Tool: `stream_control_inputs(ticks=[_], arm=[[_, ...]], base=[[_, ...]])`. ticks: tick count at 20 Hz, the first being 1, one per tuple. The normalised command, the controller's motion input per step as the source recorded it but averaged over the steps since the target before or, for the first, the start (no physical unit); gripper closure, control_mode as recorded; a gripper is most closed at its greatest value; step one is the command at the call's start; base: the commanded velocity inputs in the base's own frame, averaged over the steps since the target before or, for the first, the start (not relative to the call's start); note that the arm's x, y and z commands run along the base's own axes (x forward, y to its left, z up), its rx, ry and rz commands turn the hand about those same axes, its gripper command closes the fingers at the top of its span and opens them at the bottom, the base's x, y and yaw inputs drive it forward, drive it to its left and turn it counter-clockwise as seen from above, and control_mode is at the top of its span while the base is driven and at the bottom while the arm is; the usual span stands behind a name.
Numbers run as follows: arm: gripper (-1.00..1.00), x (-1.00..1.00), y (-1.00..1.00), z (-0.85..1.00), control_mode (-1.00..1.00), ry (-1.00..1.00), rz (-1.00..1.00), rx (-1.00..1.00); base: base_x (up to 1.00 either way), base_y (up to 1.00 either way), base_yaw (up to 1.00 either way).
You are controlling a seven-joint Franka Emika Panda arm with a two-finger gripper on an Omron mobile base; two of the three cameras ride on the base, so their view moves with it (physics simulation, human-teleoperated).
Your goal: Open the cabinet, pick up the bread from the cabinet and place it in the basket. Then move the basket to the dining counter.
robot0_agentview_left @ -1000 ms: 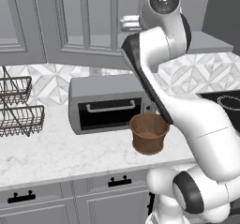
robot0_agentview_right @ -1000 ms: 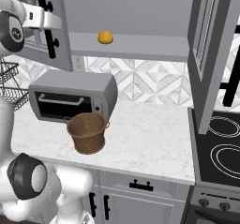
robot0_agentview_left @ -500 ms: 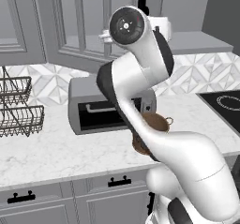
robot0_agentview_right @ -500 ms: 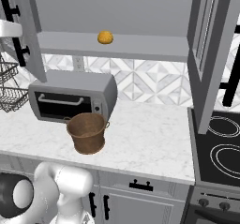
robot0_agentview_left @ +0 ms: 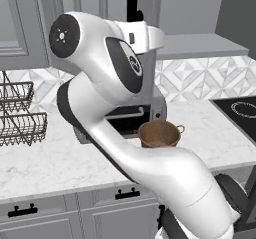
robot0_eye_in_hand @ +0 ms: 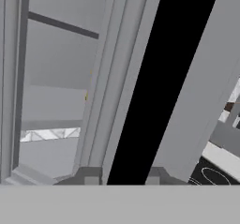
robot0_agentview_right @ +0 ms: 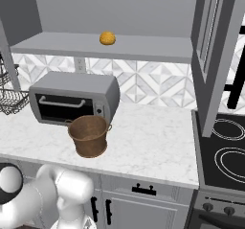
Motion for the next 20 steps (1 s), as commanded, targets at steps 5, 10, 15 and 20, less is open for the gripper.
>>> stream_control_inputs(ticks=[5, 10, 15, 20], arm=[[-1.0, -0.16, 0.32, 0.0, -1.0, 0.0, -0.25, -0.02], [-1.0, 0.0, 0.01, 0.0, -1.0, -0.01, -0.04, 0.0], [-1.0, -0.03, 0.0, -0.02, -1.0, -0.19, 0.0, 0.0], [-1.0, -0.33, -0.05, -0.03, -1.0, -0.35, 0.0, 0.01]], base=[[0.0, 0.0, 0.0], [0.0, 0.0, 0.0], [0.0, 0.0, 0.0], [0.0, 0.0, 0.0]])
